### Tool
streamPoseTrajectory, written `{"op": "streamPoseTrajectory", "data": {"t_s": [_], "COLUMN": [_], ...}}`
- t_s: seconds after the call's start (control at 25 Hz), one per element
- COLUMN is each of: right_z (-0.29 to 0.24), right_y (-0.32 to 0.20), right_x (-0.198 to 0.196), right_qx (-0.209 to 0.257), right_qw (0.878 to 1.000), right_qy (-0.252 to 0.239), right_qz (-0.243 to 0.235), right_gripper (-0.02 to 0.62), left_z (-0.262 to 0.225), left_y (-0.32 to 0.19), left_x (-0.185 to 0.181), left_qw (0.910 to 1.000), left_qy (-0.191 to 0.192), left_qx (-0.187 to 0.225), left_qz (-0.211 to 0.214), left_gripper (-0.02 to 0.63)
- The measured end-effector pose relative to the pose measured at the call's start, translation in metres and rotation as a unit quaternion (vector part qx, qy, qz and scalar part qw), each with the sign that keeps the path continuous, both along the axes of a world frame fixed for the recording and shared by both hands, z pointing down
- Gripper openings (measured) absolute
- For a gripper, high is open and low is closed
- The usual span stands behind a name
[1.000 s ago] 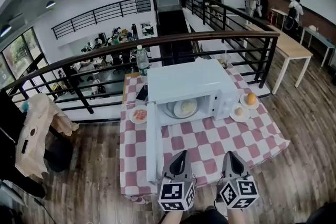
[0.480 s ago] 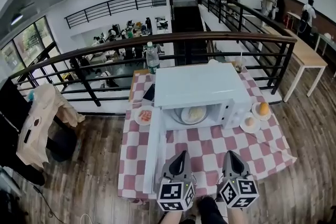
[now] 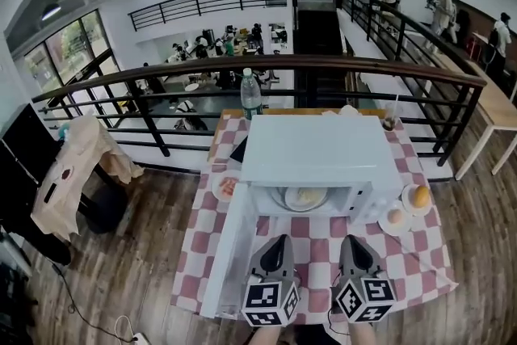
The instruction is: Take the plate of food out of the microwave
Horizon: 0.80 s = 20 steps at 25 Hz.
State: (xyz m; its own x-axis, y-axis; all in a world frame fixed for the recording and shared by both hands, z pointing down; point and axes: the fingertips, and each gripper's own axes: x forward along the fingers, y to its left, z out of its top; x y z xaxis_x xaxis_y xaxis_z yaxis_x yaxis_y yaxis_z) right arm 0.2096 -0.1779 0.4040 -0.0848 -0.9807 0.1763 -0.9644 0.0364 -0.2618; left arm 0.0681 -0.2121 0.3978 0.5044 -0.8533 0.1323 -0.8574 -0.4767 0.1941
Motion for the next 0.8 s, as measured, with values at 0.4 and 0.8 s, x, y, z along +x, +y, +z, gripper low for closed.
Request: {"op": "streamPoseTrajectory", "data": {"t_s": [0.4,0.8], "right_z": [0.012,0.033], "right_y": [-0.051,-0.077], "right_x": [0.017,0.016], "right_qx": [-0.012,-0.03], "right_qw": [0.997,0.991], "right_qy": [-0.017,-0.052], "right_qz": [-0.072,-0.117], "right_gripper": [-0.009,-0.009], "left_z": [0.011,0.027], "left_y": [-0.031,-0.042], "left_x": [0.02,0.021], "left_qw": [0.9976,0.9932], "left_qy": [-0.012,-0.013], "left_qx": [-0.014,-0.036], "left_qz": [-0.066,-0.11], "left_gripper": [0.02,0.02]}}
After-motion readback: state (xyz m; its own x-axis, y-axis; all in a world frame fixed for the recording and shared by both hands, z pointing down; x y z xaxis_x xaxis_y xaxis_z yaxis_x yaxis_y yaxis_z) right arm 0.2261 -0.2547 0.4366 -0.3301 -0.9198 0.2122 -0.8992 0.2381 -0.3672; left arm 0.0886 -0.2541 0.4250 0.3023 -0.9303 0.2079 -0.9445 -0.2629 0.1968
